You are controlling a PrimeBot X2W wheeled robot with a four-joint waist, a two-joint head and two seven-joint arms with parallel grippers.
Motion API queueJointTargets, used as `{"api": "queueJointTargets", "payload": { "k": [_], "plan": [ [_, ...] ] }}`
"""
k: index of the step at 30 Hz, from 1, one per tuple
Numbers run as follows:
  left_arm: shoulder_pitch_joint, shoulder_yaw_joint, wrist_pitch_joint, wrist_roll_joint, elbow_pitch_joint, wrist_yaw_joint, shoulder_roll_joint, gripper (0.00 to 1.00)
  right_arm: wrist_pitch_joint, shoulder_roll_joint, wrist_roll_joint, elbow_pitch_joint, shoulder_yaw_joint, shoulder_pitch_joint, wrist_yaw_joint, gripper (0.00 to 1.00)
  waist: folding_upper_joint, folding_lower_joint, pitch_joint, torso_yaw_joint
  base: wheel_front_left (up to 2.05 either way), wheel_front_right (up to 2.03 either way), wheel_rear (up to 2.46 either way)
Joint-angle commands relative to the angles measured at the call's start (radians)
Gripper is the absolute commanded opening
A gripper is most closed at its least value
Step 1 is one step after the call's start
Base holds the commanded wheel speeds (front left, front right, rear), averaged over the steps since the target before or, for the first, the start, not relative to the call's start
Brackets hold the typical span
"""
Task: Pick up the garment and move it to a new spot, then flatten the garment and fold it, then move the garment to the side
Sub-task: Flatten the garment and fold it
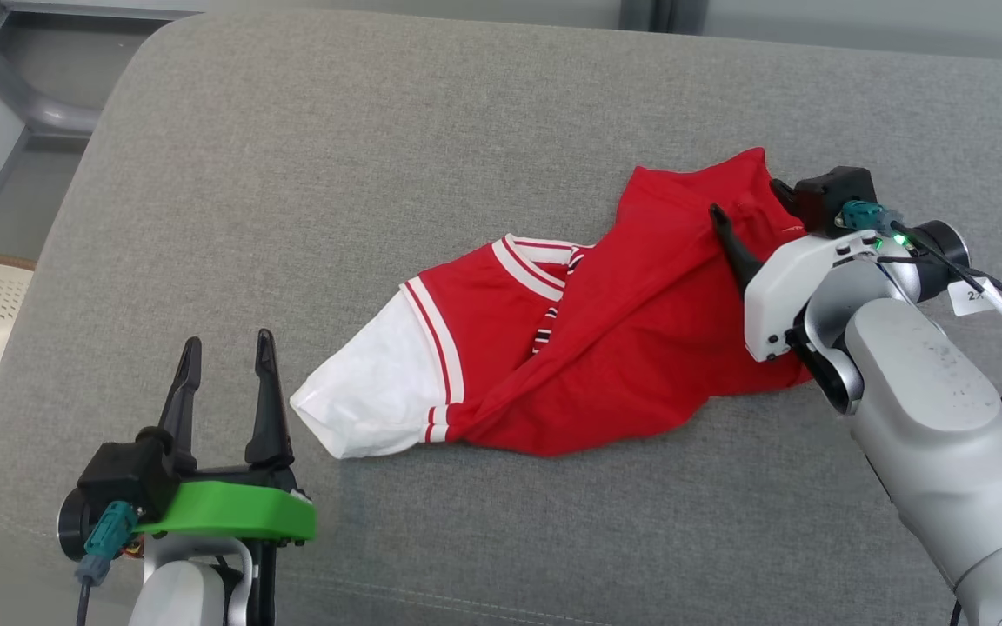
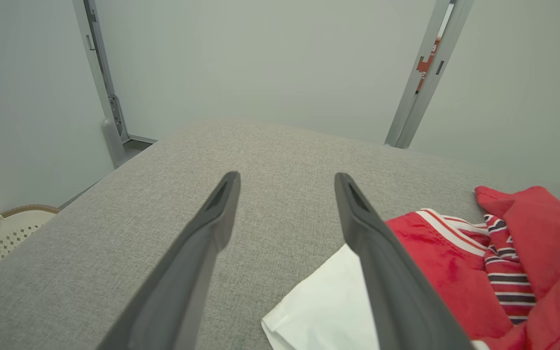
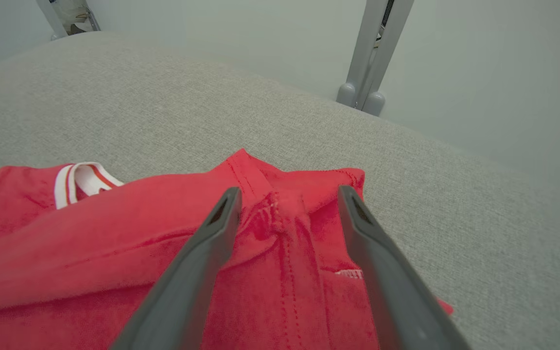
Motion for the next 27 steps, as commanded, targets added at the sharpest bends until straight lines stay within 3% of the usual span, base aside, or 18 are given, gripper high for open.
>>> {"api": "queueJointTargets", "payload": {
  "k": [1, 3, 4, 5, 6, 12, 19, 27],
  "plan": [
    [-0.025, -0.010, 0.000, -0.009, -0.006, 0.009, -0.001, 1.00, 0.012, 0.010, 0.045, 0.029, 0.009, -0.016, -0.001, 1.00, 0.0000, 0.0000, 0.017, 0.010, 0.00, 0.00, 0.00],
    [-0.031, -0.017, 0.000, -0.013, -0.007, 0.015, 0.000, 1.00, 0.038, 0.005, 0.065, 0.053, 0.032, -0.026, -0.001, 1.00, 0.0000, 0.0000, 0.025, 0.012, 0.00, 0.00, 0.00],
    [-0.035, -0.022, 0.000, -0.016, -0.008, 0.018, -0.001, 1.00, 0.040, 0.006, 0.083, 0.058, 0.040, -0.033, -0.001, 0.46, 0.0000, 0.0000, 0.028, 0.013, 0.00, 0.00, 0.00],
    [-0.039, -0.025, 0.000, -0.020, -0.008, 0.018, -0.001, 1.00, 0.040, 0.008, 0.096, 0.062, 0.046, -0.038, -0.001, 0.33, 0.0000, 0.0000, 0.031, 0.014, 0.00, 0.00, 0.00],
    [-0.043, -0.030, 0.000, -0.022, -0.009, 0.020, -0.001, 1.00, 0.036, 0.007, 0.110, 0.065, 0.056, -0.043, -0.001, 0.00, 0.0000, 0.0000, 0.033, 0.015, 0.00, 0.00, 0.00],
    [-0.045, -0.034, 0.000, -0.023, -0.002, 0.027, 0.000, 1.00, -0.044, -0.008, 0.140, 0.076, 0.094, -0.060, -0.001, 0.00, 0.0000, 0.0000, 0.025, 0.005, 0.00, 0.00, 0.00],
    [-0.003, 0.001, 0.000, -0.001, 0.000, 0.022, 0.000, 1.00, -0.169, -0.031, 0.159, 0.075, 0.096, -0.044, -0.001, 0.00, 0.0000, 0.0000, -0.027, -0.054, 0.00, 0.00, 0.00],
    [0.023, 0.024, 0.000, 0.017, 0.002, 0.011, 0.000, 1.00, -0.226, -0.096, 0.133, -0.066, 0.039, 0.041, -0.001, 0.00, 0.0000, 0.0000, -0.061, -0.137, 0.00, 0.00, 0.00]
  ]
}}
